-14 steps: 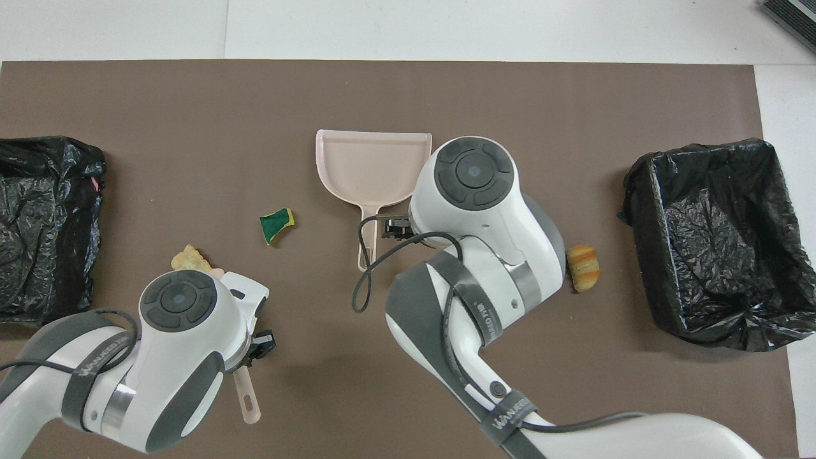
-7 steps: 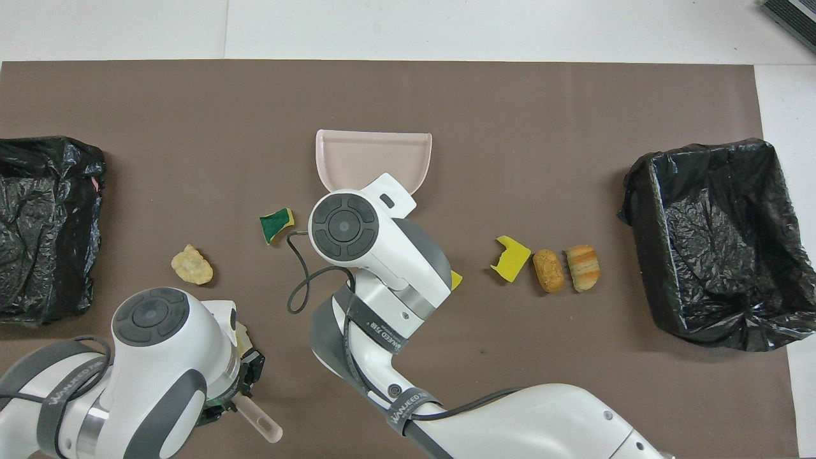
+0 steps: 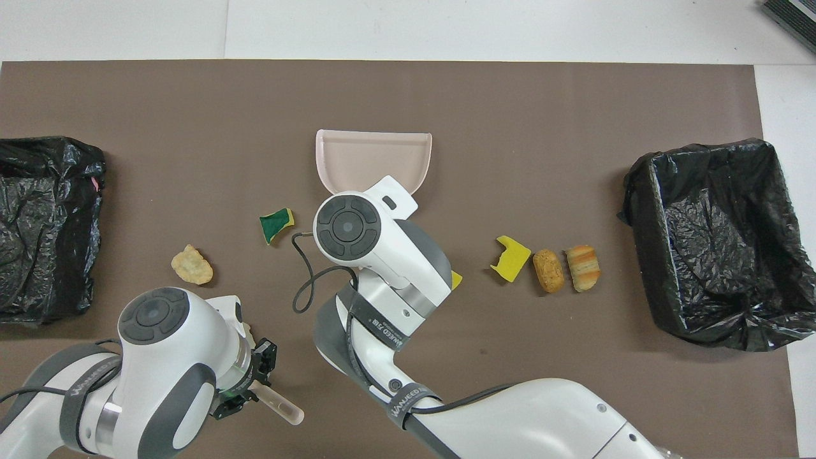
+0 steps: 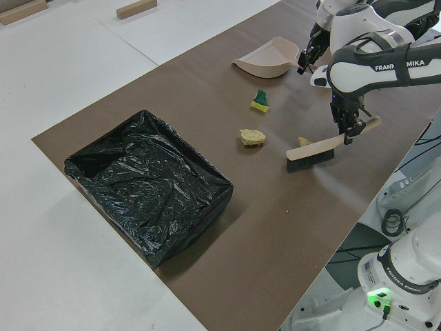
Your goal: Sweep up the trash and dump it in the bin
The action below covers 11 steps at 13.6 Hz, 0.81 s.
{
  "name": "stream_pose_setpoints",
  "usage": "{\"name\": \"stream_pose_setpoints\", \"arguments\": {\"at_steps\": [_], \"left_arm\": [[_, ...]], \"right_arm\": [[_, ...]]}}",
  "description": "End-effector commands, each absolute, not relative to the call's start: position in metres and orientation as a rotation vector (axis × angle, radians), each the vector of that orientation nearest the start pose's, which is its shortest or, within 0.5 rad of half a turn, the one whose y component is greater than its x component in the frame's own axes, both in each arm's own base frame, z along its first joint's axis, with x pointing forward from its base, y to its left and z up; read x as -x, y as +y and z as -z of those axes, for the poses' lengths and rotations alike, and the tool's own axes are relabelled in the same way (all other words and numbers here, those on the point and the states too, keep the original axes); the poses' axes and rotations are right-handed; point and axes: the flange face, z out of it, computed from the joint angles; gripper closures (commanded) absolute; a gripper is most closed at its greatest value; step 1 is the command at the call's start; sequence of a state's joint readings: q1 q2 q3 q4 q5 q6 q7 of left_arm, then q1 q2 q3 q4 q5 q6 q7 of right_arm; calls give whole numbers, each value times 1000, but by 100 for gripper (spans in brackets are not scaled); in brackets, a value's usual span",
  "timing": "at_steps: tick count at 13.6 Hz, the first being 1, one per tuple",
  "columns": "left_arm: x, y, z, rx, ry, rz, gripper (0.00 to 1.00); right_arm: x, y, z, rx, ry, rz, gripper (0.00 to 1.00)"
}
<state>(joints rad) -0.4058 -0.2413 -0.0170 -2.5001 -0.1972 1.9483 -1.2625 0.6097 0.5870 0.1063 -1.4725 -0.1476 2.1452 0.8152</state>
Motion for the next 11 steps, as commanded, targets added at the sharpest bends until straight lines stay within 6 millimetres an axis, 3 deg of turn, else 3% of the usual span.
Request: {"name": "stream_pose_setpoints", "arguments": {"at_steps": [1,3,6,8,10,11], "left_arm": [[-406,-164,-354,2685,-1433,-480,100],[-437,-163,-363,2721,-1425,-451,100],[-481,-164,-379,2803,-1374,-411,100],[-500,-161,-390,2850,-1282,-417,100],[-509,-149,-423,2917,-1019,-508,100],[-510,-146,-434,2956,-926,-520,100]], "right_arm": [[-554,452,-347,3144,18,190,100],[-560,440,-366,3130,16,213,100],[-558,436,-401,3098,-214,253,100],[-556,419,-426,3114,-333,242,100],[-543,407,-444,3090,-696,156,100],[-543,392,-454,3074,-814,102,100]]}}
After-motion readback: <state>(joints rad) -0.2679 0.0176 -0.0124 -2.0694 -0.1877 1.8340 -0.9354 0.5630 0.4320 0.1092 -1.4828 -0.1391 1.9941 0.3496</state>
